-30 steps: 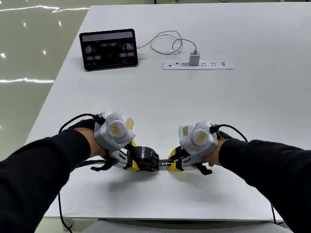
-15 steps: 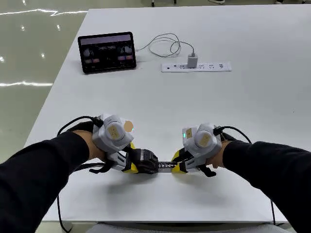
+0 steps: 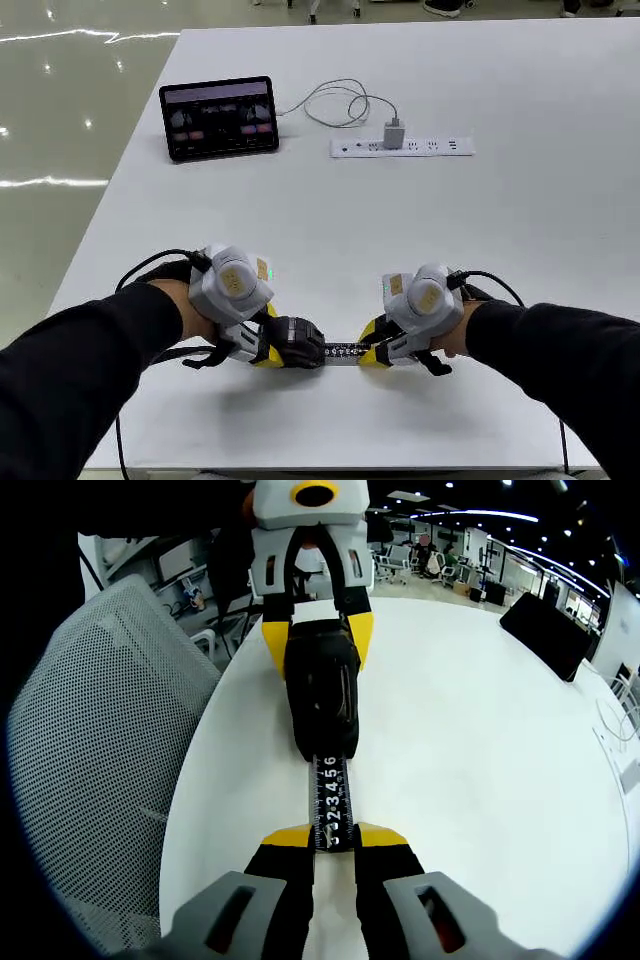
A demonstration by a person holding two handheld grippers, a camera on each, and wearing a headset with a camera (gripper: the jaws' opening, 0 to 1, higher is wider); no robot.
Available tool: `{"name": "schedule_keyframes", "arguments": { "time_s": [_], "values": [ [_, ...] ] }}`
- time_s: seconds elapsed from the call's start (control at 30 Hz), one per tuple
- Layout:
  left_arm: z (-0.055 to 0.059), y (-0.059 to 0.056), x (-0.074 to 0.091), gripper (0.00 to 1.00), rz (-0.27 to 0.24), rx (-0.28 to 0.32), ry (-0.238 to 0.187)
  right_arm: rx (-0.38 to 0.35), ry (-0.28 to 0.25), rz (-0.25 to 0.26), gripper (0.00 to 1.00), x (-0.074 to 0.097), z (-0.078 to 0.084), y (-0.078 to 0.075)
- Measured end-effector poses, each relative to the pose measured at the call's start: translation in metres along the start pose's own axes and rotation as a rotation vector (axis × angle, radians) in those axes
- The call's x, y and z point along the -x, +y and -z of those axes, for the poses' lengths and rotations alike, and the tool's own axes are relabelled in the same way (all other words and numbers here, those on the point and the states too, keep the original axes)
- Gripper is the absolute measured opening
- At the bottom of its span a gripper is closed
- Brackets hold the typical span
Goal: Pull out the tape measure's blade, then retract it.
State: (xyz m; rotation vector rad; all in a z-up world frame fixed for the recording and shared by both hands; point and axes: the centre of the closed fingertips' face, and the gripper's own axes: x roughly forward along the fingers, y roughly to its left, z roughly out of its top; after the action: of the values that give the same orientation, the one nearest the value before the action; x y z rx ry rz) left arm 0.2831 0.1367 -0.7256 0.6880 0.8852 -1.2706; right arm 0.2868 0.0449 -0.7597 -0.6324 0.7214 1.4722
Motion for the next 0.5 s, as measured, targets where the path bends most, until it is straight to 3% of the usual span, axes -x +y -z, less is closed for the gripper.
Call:
{"name": "schedule_keyframes", "arguments": {
  "time_s": [0.5],
  "values": [
    [-0.0002,0.0002,-0.0002,0.27,-0.002,-0.013,-0.007,-0.015,-0.003,0.008,0.1,0.0081,0.0089,0.0004]
  ]
}}
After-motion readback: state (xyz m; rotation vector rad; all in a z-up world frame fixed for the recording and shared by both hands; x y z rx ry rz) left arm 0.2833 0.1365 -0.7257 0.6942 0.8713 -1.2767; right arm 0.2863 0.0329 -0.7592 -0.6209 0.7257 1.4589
